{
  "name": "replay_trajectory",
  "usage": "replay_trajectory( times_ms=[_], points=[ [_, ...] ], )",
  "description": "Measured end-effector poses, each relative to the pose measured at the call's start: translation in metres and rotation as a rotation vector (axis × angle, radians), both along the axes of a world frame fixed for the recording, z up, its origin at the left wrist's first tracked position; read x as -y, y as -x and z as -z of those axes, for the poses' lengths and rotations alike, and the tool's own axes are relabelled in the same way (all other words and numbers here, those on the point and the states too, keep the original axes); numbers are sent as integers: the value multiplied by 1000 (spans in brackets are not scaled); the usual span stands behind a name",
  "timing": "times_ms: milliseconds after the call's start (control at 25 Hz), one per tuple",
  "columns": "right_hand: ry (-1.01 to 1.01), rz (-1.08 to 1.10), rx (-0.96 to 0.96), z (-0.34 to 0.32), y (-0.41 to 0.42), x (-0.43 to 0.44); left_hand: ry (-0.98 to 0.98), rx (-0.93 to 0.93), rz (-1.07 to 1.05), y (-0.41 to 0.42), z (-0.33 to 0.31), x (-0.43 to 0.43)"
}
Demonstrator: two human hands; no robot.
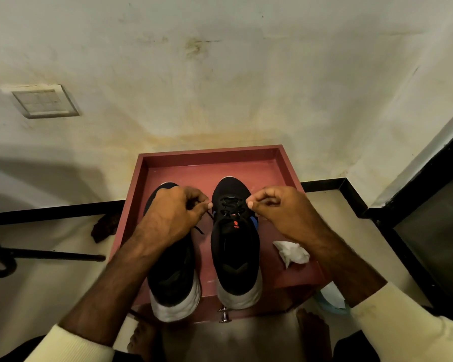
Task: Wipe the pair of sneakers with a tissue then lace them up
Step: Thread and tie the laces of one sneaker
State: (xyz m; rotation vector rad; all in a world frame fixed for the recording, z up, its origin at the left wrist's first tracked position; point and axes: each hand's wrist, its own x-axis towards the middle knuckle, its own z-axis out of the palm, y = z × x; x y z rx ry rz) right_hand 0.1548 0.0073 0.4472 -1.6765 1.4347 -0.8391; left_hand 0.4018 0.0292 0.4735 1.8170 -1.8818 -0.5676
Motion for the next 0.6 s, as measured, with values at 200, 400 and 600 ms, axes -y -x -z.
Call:
replay_trajectory(
  times_ms=[200, 400, 600],
  points=[
    [-205, 12, 419, -5, -21, -1, 13, -456, -14, 16, 7, 5],
    [-254, 16, 522, -6, -32, -2, 73, -518, -8, 27, 6, 7],
    [-232, -2, 547, -4, -32, -1, 68, -549, 103, 29, 5, 5]
  ],
)
